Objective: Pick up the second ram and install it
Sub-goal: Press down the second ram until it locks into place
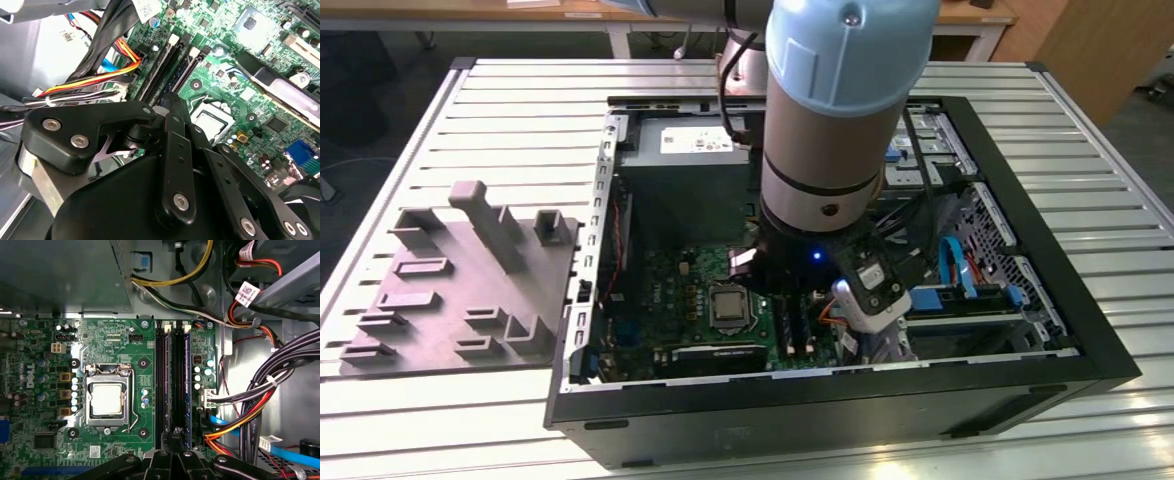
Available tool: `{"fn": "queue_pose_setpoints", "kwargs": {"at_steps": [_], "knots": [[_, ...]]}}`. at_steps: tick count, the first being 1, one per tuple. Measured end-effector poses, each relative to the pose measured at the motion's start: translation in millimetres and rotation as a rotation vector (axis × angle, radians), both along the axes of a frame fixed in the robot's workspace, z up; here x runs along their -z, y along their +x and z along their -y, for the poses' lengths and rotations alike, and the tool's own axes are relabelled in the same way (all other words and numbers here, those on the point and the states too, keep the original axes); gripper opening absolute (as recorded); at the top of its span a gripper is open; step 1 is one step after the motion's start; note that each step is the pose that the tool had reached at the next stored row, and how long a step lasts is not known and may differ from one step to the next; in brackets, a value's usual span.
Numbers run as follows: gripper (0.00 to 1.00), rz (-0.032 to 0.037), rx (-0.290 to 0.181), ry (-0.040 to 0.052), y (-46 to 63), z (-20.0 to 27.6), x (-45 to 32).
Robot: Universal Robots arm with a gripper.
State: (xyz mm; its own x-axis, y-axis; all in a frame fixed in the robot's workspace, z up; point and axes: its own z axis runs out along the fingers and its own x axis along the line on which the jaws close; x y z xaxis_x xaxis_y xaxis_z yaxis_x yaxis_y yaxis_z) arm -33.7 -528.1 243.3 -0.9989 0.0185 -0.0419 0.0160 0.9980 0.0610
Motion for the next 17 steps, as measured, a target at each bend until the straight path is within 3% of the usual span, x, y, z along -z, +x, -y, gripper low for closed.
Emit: {"fn": "queue_pose_setpoints", "kwargs": {"at_steps": [5, 17], "knots": [[0.10, -0.0001, 0.000, -0.0003, 0.0, -1.5, -0.2], [0.10, 0.0000, 0.000, 0.0004, 0.0, -21.4, 0.9]]}}
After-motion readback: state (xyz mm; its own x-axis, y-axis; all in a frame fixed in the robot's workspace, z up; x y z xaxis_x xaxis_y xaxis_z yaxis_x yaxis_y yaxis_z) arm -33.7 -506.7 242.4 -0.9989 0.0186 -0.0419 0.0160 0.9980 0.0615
